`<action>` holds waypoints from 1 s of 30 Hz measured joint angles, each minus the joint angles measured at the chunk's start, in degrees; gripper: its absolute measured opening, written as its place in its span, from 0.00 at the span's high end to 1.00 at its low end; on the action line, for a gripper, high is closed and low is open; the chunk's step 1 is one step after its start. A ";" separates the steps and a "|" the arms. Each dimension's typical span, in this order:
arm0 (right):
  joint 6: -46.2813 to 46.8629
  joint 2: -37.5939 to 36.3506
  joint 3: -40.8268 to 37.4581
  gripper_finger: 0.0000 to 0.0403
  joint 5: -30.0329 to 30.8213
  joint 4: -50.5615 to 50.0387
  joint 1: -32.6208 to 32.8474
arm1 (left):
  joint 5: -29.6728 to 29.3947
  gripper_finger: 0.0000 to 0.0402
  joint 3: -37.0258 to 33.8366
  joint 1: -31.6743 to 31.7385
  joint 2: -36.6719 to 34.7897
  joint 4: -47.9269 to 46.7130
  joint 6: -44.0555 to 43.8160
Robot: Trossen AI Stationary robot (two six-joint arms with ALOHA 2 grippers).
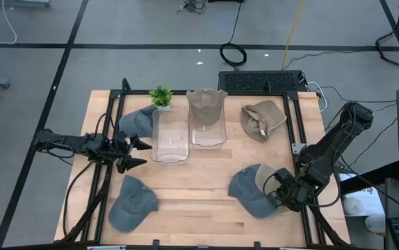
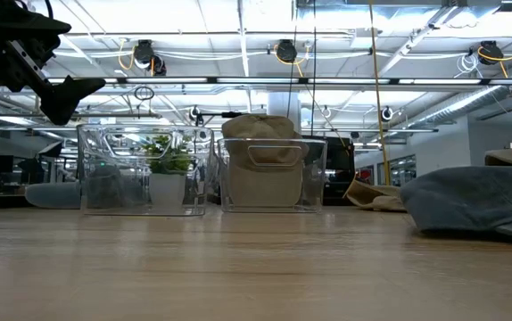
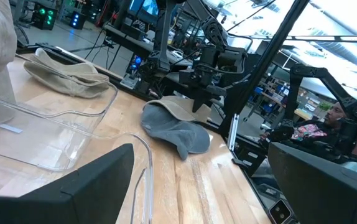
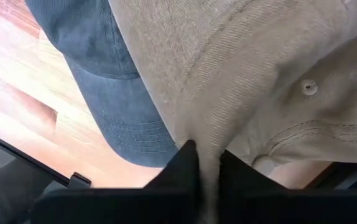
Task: Pick & Place hat
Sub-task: Put the bottom brown cap into the right transparent bin
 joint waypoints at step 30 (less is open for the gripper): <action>-30.27 -5.66 26.60 1.00 -0.30 -38.39 -11.33 | 0.00 0.05 -0.02 0.00 0.00 0.00 0.00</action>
